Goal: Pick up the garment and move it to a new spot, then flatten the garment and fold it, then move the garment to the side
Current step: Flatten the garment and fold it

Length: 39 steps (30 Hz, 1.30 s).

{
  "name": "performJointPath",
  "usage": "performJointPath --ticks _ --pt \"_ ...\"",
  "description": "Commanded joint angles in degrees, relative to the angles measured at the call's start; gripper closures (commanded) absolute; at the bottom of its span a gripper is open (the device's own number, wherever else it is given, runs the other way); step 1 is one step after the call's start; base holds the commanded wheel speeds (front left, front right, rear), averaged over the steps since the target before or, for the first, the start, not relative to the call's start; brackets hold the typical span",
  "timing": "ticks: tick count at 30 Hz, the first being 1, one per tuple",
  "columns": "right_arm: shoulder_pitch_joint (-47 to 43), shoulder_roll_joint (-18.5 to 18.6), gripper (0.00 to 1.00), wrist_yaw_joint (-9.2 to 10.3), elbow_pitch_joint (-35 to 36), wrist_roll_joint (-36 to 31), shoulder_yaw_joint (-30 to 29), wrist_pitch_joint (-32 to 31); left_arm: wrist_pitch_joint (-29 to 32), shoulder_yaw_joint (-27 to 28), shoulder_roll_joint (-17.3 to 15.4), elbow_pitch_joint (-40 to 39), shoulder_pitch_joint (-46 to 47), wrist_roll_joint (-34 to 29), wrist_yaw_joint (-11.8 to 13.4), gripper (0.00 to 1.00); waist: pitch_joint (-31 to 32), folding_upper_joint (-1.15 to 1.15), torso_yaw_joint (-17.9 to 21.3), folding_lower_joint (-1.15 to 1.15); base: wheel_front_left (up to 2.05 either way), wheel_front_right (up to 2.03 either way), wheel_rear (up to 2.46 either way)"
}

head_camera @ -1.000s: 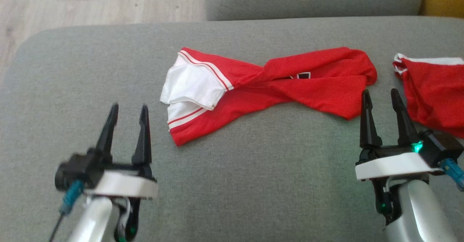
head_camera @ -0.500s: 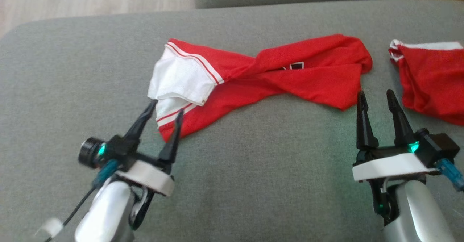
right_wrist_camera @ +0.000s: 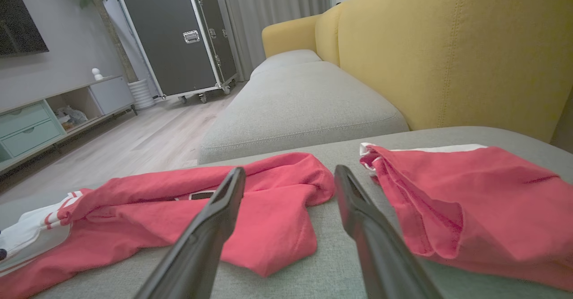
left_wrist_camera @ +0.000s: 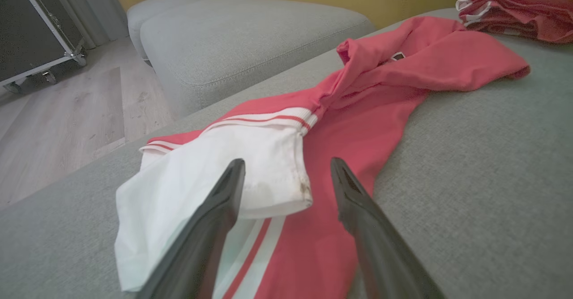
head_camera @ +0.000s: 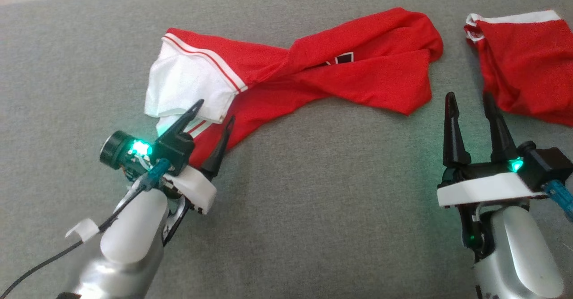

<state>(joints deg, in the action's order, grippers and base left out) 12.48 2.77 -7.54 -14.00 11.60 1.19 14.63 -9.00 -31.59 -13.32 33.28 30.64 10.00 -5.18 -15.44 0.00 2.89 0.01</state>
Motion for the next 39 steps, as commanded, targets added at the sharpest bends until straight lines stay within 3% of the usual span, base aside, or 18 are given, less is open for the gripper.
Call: performJointPath --ticks 1,8,9,10,11,24,34,38,39 --pt "1.7 0.1 0.00 0.05 1.8 0.0 1.1 0.4 -0.9 1.7 -1.5 -0.8 2.6 -0.2 0.6 0.00 -0.3 0.00 0.5 -0.01 0.00 0.00 0.00" --pt "1.8 0.1 0.00 0.05 1.6 0.2 0.8 0.4 -1.8 1.2 -1.5 3.3 4.2 -1.2 2.6 0.00 -0.3 0.00 0.9 -0.01 0.00 0.00 0.00" --pt "1.8 0.1 0.00 0.05 1.6 0.2 0.7 0.4 -1.9 1.2 -1.4 3.7 4.4 -1.2 2.6 0.18 -0.3 0.00 0.8 -0.01 0.00 0.00 0.00" --pt "1.9 0.1 0.00 0.05 1.6 0.2 0.7 0.4 -2.0 1.1 -1.3 4.0 4.6 -1.1 2.6 0.62 -0.3 0.00 0.8 -0.01 0.00 0.00 0.00" --pt "1.9 0.1 0.00 0.05 1.5 0.2 0.8 0.4 -2.2 1.1 -1.3 4.3 4.9 -1.2 2.7 1.00 -0.3 0.00 0.7 -0.01 0.00 0.00 0.00" --pt "1.8 0.1 0.00 0.05 1.0 0.8 1.6 0.4 -4.1 2.5 -2.4 3.6 6.6 0.5 3.8 1.00 0.8 0.00 0.7 -0.01 0.00 0.00 0.00" --pt "0.5 0.1 0.00 0.05 1.6 1.0 1.3 0.4 -5.9 12.5 -2.0 -5.8 -0.4 10.7 5.3 1.00 5.0 0.00 -0.9 -0.01 0.00 0.00 0.00" --pt "-0.5 0.1 0.00 0.05 1.9 0.8 1.7 0.4 -6.0 17.2 -0.8 -12.8 -6.8 13.8 6.0 1.00 7.4 0.00 -2.2 -0.01 0.00 0.00 0.00" --pt "-1.1 0.1 0.00 0.05 2.1 0.3 2.0 0.4 -6.0 19.3 0.8 -16.3 -10.7 15.1 6.1 1.00 8.4 0.00 -2.9 -0.01 0.00 0.00 0.00"
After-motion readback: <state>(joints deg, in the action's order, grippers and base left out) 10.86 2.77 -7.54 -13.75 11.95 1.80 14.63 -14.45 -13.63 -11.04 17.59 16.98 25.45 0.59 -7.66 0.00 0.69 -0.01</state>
